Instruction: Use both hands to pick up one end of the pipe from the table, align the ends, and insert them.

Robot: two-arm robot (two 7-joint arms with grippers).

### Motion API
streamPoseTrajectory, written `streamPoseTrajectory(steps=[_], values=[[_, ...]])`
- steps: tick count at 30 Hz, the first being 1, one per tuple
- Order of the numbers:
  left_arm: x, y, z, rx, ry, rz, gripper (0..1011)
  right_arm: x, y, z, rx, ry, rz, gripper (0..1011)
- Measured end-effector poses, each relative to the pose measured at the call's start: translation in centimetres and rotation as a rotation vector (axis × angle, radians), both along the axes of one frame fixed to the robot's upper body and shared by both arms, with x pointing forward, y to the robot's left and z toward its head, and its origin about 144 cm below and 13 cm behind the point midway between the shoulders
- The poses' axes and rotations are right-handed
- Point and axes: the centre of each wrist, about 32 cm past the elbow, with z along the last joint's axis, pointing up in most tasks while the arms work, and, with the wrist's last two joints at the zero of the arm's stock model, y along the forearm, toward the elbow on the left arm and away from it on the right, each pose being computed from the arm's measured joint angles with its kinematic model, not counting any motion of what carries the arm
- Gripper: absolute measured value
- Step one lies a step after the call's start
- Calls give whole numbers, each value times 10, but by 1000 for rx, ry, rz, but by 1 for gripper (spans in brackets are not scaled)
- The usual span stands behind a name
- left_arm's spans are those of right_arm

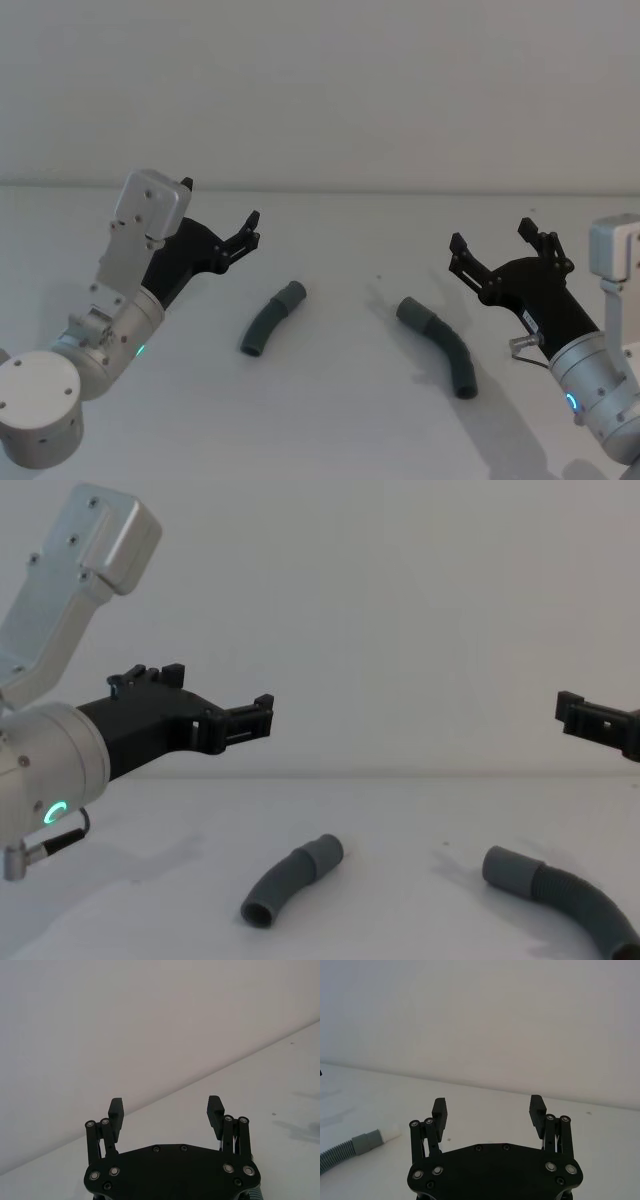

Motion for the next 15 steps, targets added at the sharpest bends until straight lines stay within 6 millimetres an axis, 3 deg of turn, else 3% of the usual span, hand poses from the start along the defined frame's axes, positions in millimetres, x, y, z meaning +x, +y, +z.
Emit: streamPoseTrajectory(steps=[15], values=[[0,0,0,0,0,0,1001,0,0,0,0,0,0,999]])
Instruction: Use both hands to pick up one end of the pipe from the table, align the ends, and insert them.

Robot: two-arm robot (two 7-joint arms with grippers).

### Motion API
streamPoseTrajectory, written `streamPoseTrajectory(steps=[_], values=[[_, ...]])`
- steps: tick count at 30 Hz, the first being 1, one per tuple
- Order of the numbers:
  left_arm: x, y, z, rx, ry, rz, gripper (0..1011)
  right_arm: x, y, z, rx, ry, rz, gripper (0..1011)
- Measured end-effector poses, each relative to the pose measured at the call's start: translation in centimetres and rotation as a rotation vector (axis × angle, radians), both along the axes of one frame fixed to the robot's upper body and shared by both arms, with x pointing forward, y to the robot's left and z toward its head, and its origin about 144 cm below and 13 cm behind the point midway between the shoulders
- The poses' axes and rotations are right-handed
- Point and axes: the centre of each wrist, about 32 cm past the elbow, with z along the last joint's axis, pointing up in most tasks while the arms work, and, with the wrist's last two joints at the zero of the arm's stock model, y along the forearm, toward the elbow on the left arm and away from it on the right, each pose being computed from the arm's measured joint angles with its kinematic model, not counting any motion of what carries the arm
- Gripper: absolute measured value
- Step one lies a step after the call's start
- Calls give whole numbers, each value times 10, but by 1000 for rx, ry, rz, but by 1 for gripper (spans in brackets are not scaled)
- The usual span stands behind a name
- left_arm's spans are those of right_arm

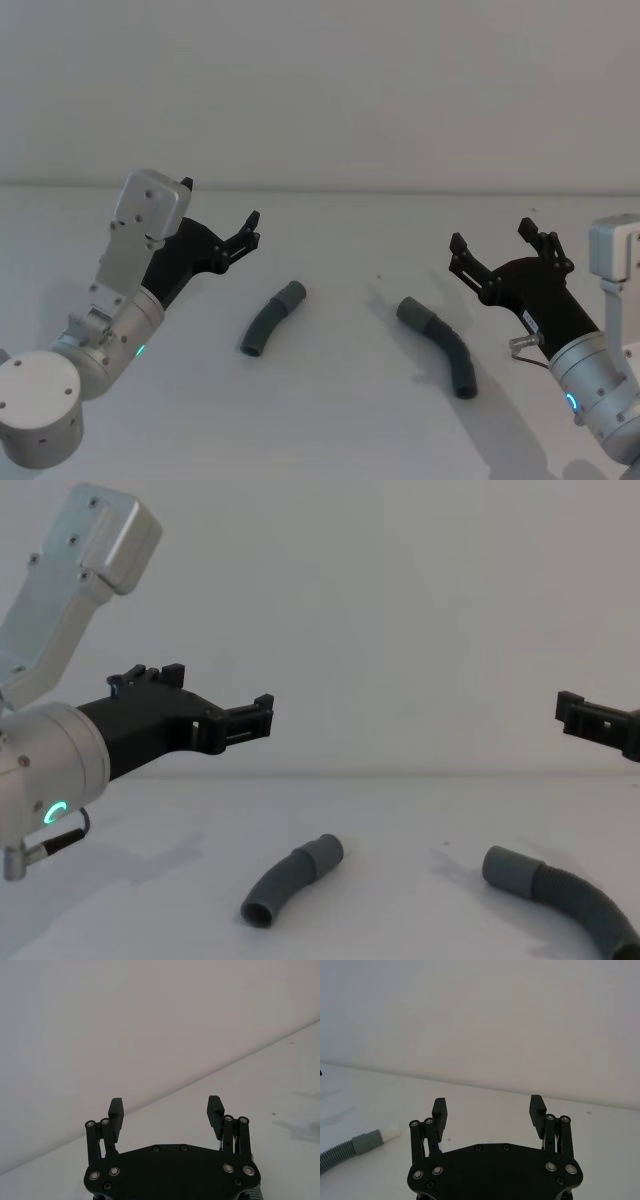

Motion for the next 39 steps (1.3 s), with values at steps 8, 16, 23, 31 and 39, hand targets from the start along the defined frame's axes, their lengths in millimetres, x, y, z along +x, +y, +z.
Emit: streamPoseTrajectory(steps=[8,16,23,31,39], values=[[0,0,0,0,0,0,1001,0,0,0,0,0,0,997],[0,0,0,0,0,0,1001,0,0,0,0,0,0,997],[0,0,0,0,0,0,1001,0,0,0,0,0,0,997],[0,0,0,0,0,0,1001,0,0,0,0,0,0,997],[0,0,0,0,0,0,1001,0,0,0,0,0,0,997]])
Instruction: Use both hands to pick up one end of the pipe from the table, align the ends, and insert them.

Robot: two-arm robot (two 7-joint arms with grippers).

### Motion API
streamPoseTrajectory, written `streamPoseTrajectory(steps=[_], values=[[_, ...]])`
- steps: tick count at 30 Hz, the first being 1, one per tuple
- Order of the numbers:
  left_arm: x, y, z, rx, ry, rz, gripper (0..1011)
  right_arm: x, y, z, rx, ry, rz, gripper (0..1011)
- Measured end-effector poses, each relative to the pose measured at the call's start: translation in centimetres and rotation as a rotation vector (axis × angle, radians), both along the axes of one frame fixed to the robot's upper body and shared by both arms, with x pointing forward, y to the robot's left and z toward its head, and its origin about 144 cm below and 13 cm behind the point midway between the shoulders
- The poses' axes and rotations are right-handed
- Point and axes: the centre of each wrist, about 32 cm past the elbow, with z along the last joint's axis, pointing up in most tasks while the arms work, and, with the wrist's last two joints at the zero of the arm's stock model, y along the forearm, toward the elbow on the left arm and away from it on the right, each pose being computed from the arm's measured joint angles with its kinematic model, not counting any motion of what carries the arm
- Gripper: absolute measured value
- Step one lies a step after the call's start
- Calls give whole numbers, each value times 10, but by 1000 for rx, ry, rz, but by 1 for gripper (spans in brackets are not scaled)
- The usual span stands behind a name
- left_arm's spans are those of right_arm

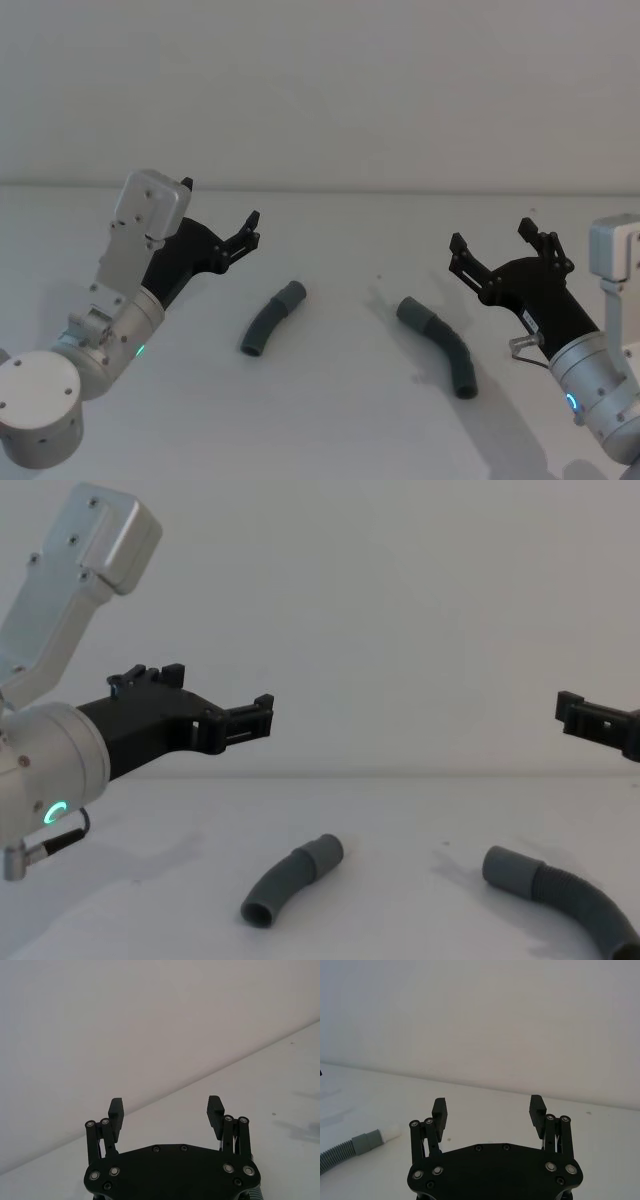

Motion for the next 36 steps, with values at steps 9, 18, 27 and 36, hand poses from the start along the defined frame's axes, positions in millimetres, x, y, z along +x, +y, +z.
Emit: streamPoseTrajectory(steps=[9,18,27,36], values=[[0,0,0,0,1,-1,1001,0,0,0,0,0,0,997],[0,1,2,12,43,-27,1001,0,0,0,0,0,0,997],[0,3,9,32,139,-81,1001,0,0,0,0,0,0,997],[-1,3,18,75,257,-137,1001,0,0,0,0,0,0,997]])
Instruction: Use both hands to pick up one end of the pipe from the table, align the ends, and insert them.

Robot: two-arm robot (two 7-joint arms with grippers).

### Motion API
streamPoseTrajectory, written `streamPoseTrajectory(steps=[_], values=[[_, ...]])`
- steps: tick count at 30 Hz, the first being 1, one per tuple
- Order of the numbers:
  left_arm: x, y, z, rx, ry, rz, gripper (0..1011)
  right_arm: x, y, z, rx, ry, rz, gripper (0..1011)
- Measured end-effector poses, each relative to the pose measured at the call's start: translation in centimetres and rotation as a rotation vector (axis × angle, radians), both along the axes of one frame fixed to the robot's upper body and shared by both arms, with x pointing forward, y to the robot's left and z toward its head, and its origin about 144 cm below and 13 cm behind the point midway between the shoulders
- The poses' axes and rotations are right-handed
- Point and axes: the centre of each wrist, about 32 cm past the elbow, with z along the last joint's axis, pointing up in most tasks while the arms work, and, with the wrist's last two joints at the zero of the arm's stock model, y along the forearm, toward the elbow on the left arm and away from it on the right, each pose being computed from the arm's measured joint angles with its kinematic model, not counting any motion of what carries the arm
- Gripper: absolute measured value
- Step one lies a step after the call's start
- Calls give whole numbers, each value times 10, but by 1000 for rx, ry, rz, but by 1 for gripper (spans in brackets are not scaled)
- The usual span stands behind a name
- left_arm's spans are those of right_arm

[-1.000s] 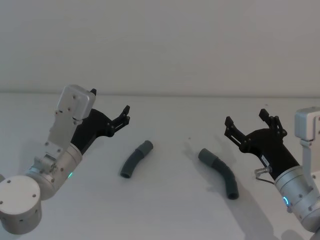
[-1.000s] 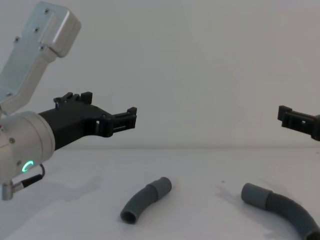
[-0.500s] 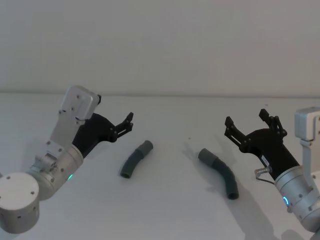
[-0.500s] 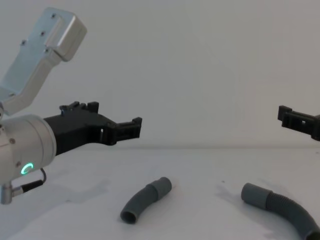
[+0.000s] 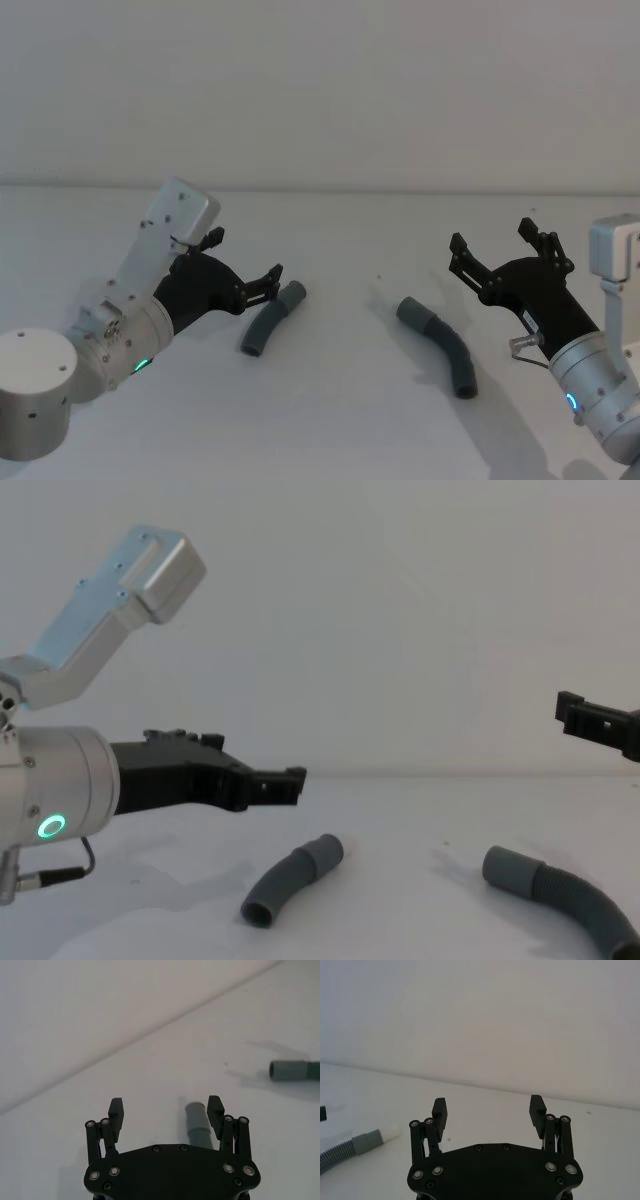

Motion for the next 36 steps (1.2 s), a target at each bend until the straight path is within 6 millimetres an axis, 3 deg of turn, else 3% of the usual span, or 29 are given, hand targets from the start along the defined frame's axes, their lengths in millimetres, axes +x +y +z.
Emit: streamPoseTrajectory(steps=[21,36], values=[[-1,-3,14,93,112,-50,1001,0,0,0,0,0,0,997],[10,-7,8,111,152,-60,1001,0,0,0,0,0,0,997]])
